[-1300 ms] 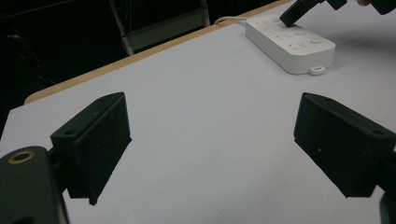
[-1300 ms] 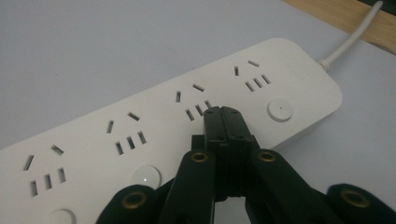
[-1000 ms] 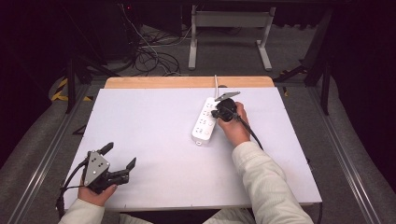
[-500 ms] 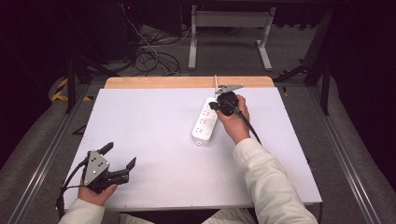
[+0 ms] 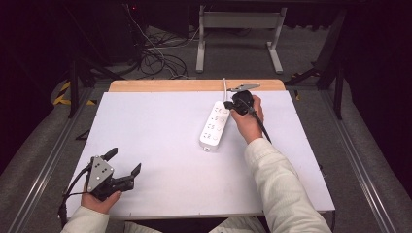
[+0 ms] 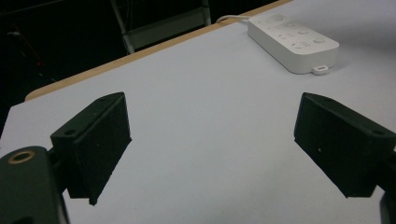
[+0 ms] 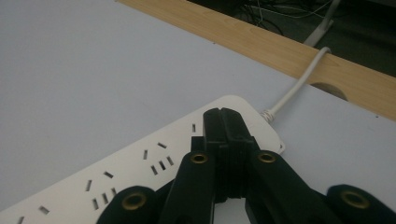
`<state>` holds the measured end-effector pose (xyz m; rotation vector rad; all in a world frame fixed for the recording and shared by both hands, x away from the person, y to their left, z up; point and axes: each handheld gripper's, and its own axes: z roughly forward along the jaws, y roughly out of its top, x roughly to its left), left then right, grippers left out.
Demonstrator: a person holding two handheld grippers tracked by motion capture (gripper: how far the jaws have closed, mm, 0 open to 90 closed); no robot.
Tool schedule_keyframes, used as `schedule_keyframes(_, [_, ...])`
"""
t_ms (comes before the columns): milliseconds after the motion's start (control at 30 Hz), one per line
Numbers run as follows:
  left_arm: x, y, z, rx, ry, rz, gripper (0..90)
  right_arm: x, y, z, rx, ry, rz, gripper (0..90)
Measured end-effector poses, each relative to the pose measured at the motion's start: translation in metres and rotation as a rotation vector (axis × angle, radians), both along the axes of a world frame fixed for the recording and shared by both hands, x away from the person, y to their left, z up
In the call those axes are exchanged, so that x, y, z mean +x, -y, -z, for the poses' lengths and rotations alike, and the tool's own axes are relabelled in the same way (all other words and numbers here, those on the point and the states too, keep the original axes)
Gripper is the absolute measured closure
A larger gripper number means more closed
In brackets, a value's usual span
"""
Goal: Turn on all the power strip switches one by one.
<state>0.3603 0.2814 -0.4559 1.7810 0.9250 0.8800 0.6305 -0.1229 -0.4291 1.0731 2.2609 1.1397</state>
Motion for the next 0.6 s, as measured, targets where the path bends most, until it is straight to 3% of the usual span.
schedule_keyframes(300, [0.000,0.000,0.000,0.000,-0.001,0.001,11.3,0.007,-0.003,0.015,-0.046,-0.021,0.002,90.0])
schedule_keyframes(600, [0.000,-0.001,0.000,0.001,0.001,0.001,11.3,0.014,-0.004,0.025,-0.048,-0.036,0.017,90.0])
